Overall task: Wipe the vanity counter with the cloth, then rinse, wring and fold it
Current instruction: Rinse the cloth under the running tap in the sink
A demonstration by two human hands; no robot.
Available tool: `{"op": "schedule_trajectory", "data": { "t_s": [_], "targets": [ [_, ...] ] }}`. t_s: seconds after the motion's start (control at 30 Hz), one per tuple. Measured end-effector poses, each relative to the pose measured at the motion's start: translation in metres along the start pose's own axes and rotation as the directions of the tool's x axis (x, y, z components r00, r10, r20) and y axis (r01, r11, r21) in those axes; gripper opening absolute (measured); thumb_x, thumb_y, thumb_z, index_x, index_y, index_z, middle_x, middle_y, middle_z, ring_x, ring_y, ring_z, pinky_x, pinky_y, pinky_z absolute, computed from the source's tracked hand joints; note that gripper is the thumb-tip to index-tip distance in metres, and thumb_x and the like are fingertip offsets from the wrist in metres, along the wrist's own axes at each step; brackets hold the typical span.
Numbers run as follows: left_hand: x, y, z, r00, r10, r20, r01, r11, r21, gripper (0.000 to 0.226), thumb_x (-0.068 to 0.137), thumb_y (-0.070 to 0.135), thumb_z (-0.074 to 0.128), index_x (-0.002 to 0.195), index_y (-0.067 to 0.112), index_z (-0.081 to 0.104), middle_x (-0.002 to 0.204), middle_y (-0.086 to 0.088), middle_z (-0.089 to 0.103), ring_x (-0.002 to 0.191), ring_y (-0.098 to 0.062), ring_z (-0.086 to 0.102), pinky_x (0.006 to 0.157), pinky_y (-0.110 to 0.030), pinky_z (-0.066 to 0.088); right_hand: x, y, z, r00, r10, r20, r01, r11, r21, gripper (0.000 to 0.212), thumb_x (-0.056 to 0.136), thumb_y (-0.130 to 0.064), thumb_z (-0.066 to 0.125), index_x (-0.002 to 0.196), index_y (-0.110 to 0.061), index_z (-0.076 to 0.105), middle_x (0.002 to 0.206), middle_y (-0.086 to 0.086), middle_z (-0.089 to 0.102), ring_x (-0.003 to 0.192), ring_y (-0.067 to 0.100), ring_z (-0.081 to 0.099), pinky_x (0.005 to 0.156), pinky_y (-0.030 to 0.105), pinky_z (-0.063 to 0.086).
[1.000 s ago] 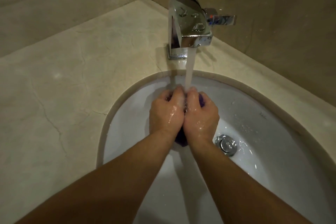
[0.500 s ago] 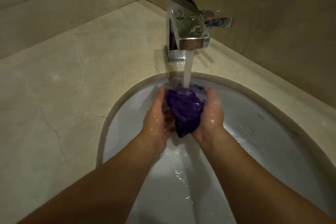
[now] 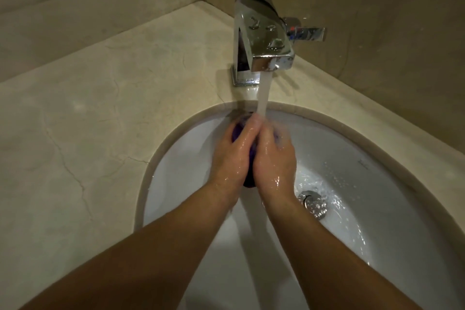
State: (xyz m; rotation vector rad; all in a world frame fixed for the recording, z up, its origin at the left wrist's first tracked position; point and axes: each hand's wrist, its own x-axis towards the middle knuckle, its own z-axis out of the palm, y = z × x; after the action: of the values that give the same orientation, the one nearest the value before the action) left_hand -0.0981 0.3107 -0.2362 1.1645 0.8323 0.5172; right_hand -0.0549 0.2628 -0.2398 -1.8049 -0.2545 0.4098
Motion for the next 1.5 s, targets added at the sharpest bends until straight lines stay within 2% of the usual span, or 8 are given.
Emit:
{"op": "schedule_trajectory", "data": {
  "t_s": [0.2,0.47,0.63,0.83,0.93,1.1,1.27,1.5],
  "targets": [
    [0.005,-0.011,0.002,0.973,0.021,-0.229,0.017,0.986,0.163,0.021,0.091,0.045,0.057,0.086,0.029,0.069,0.077,0.005,0.073,0.079,-0.015,0.071,0.084,-0.043,0.058,0.001,0.012,0.001,0.993,0.101,-0.064,-0.103,0.994,-0.031,0.020,0.091,-0.039,0.058,0.076,-0.026,0.063,0.072,-0.008,0.068,0.070,0.009,0.064,0.061,0.027,0.043],
    [0.013,-0.006,0.002,0.960,-0.010,-0.281,0.091,0.956,0.277,0.028,0.077,0.047,0.055,0.075,0.023,0.069,0.073,0.001,0.070,0.080,-0.023,0.068,0.078,-0.041,0.055,0.004,0.008,0.002,0.978,0.171,-0.117,-0.174,0.985,-0.010,0.029,0.090,-0.036,0.055,0.070,-0.016,0.058,0.065,-0.002,0.062,0.067,0.019,0.057,0.061,0.032,0.039],
    [0.002,-0.006,-0.007,0.982,-0.173,-0.072,0.172,0.985,-0.019,0.049,0.084,0.073,0.051,0.108,0.036,0.072,0.106,0.004,0.075,0.101,-0.022,0.069,0.092,-0.048,0.056,0.010,0.001,-0.006,0.966,0.236,-0.103,-0.227,0.969,0.094,0.031,0.083,-0.042,0.057,0.078,-0.014,0.067,0.074,0.001,0.068,0.075,0.021,0.064,0.070,0.042,0.053],
    [-0.002,-0.007,-0.011,0.820,-0.523,0.230,0.572,0.743,-0.349,0.057,0.084,0.068,0.053,0.116,0.026,0.075,0.114,-0.007,0.074,0.112,-0.031,0.064,0.092,-0.046,0.053,0.007,0.004,-0.008,0.902,0.406,0.148,-0.431,0.819,0.380,0.042,0.069,-0.053,0.060,0.092,-0.024,0.079,0.100,0.005,0.078,0.100,0.030,0.071,0.095,0.055,0.055],
    [-0.005,-0.004,-0.010,0.852,-0.452,0.264,0.523,0.708,-0.476,0.056,0.091,0.062,0.048,0.121,0.022,0.072,0.118,-0.010,0.073,0.111,-0.032,0.064,0.090,-0.047,0.052,0.006,0.001,-0.014,0.979,0.196,0.059,-0.201,0.974,0.106,0.033,0.082,-0.056,0.048,0.096,-0.040,0.074,0.100,-0.010,0.075,0.101,0.016,0.068,0.097,0.051,0.052],
    [-0.007,0.000,-0.011,0.912,-0.382,0.148,0.409,0.830,-0.380,0.050,0.092,0.055,0.055,0.122,0.018,0.070,0.115,-0.011,0.074,0.107,-0.029,0.070,0.090,-0.044,0.056,-0.003,-0.004,-0.016,0.986,-0.050,0.158,0.039,0.997,0.071,0.042,0.097,-0.059,0.039,0.129,-0.044,0.061,0.119,-0.018,0.067,0.110,0.000,0.062,0.099,0.029,0.051],
    [-0.007,-0.007,-0.002,0.958,-0.276,-0.080,0.256,0.945,-0.202,0.047,0.066,0.055,0.070,0.099,0.024,0.078,0.102,-0.004,0.077,0.097,-0.025,0.073,0.093,-0.048,0.057,-0.014,0.000,-0.007,0.997,-0.073,0.005,0.073,0.997,0.024,0.020,0.096,-0.046,0.059,0.084,-0.034,0.069,0.078,-0.014,0.069,0.073,-0.002,0.063,0.062,0.011,0.043],
    [-0.004,-0.003,0.001,0.952,-0.182,-0.246,0.182,0.983,-0.023,0.026,0.073,0.047,0.058,0.070,0.026,0.075,0.070,0.001,0.074,0.080,-0.025,0.072,0.083,-0.049,0.060,-0.005,0.005,0.001,0.987,0.020,-0.157,-0.009,0.997,0.071,0.018,0.084,-0.030,0.068,0.068,-0.024,0.068,0.060,-0.013,0.065,0.057,0.001,0.059,0.055,0.011,0.042]
  ]
}}
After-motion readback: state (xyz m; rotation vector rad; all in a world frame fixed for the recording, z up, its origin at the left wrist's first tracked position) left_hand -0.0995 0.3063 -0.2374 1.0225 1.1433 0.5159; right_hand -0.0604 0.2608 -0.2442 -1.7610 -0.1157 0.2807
